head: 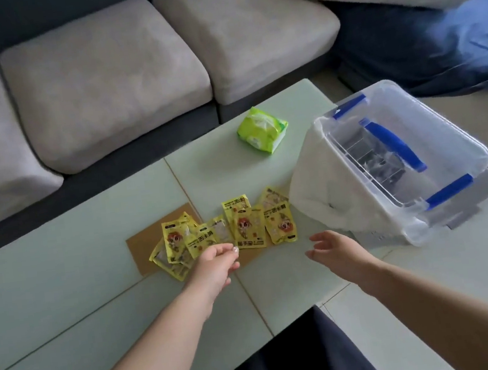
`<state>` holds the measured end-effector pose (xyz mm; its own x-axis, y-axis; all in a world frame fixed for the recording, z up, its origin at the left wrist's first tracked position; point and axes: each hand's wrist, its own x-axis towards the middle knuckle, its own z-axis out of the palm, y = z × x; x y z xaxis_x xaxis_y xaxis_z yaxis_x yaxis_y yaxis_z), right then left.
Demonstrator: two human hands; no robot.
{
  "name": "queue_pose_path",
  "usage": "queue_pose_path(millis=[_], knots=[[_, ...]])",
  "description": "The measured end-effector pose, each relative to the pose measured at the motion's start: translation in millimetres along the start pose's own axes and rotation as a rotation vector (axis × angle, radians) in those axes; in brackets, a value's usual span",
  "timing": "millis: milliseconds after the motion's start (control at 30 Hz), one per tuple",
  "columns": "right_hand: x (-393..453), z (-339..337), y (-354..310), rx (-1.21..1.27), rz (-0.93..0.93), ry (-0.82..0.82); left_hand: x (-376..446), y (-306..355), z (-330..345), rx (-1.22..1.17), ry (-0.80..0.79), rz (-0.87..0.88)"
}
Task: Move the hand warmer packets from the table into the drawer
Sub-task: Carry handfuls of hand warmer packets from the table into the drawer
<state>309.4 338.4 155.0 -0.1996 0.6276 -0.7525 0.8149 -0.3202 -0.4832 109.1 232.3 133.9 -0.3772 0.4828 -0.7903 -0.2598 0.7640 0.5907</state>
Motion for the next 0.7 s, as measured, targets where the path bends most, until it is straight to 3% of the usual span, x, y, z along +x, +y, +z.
queue_pose_path(millis=[267, 467, 600, 700], knots=[[120, 33, 8, -0.025, 0.034, 0.022, 113, -15, 31, 0.108, 0.095, 0.014], [193, 69, 35, -0.001, 0.008, 0.186, 195, -40, 63, 0.352, 0.284, 0.133], [219, 85, 43, -0.133, -0.042, 0.296, 217, -56, 79, 0.489, 0.392, 0.187], [226, 92, 41, -0.161, -0.063, 0.284, 218, -60, 93, 0.63, 0.43, 0.187]])
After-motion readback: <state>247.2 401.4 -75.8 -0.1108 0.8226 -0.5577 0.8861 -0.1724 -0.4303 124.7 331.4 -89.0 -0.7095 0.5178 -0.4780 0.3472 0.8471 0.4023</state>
